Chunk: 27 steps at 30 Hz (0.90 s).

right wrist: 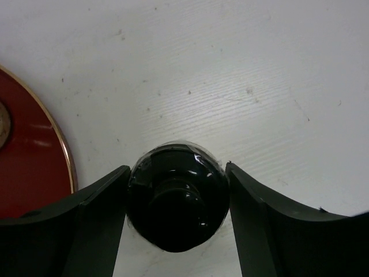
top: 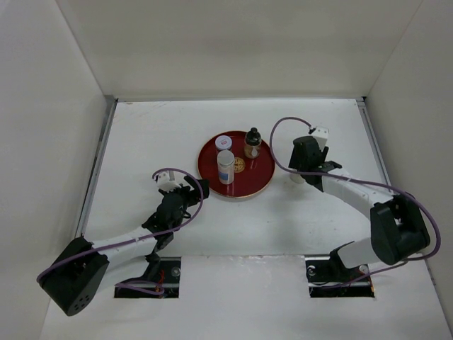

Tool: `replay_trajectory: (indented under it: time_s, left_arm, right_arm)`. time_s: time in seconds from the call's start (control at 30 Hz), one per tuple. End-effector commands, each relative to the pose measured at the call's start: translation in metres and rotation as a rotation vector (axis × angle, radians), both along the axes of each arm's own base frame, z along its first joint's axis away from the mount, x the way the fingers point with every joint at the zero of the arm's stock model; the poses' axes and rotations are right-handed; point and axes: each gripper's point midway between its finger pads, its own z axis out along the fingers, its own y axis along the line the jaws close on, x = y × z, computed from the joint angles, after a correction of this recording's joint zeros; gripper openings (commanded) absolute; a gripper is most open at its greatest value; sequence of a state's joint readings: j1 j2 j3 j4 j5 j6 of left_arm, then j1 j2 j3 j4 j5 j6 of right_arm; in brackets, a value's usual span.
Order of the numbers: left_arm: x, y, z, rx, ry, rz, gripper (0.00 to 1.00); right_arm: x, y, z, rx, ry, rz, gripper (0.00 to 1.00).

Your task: Organize the condiment bottles

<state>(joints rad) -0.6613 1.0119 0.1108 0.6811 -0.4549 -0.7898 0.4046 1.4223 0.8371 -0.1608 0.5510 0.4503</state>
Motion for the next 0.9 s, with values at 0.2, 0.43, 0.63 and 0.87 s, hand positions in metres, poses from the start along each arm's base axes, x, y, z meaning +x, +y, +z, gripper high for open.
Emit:
replay_trajectory:
  time_s: [0.2, 0.43, 0.63, 0.87]
  left_arm:
    - [0.005, 0.004, 0.011, -0.033, -0.041, 0.023, 1.00]
    - [0.006, 0.007, 0.010, -0.049, -0.033, 0.033, 1.00]
    - [0.007, 0.019, 0.002, -0.050, -0.007, 0.083, 1.00]
    - [0.011, 0.036, -0.012, -0.038, 0.077, 0.178, 1.00]
  right_arm:
    - [0.014, 0.041, 0.104, 0.047, -0.279, 0.076, 0.54]
    - [0.019, 0.122, 0.120, 0.104, -0.309, 0.257, 0.54]
    - [0.033, 0.167, 0.094, 0.125, -0.270, 0.335, 0.55]
    - [0.038, 0.185, 0.061, 0.108, -0.217, 0.355, 0.61]
